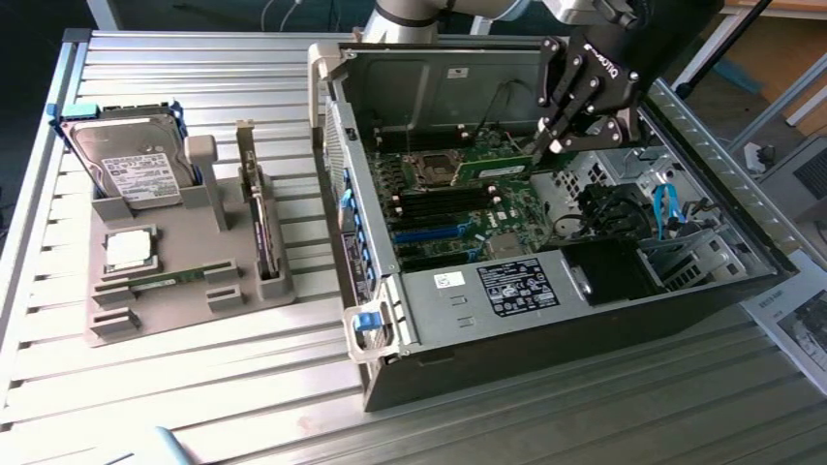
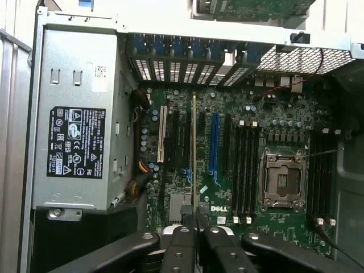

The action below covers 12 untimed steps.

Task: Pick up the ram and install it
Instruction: 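Pick up the ram and move it above insertion slot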

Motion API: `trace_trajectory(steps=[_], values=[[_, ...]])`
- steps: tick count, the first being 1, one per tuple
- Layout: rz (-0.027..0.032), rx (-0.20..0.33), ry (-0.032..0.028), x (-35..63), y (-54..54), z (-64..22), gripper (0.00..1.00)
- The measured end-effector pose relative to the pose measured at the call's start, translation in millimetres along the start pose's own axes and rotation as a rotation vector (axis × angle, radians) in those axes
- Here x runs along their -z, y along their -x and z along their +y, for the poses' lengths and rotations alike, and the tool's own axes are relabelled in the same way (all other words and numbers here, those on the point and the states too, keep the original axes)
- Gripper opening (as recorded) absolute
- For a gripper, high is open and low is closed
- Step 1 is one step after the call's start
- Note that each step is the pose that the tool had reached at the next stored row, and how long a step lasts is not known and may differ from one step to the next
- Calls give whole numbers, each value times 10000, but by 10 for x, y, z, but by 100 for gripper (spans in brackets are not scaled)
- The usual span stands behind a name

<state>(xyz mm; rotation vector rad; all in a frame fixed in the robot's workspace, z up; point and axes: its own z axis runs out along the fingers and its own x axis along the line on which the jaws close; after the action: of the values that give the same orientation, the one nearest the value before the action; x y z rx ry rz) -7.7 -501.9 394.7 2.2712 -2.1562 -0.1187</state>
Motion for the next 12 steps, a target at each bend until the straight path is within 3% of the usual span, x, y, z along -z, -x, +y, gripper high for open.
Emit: trace_trajectory(steps=[10, 12], values=[[-19, -317, -16, -1, 2, 0, 12], [-16, -316, -16, -9, 77, -4, 12]])
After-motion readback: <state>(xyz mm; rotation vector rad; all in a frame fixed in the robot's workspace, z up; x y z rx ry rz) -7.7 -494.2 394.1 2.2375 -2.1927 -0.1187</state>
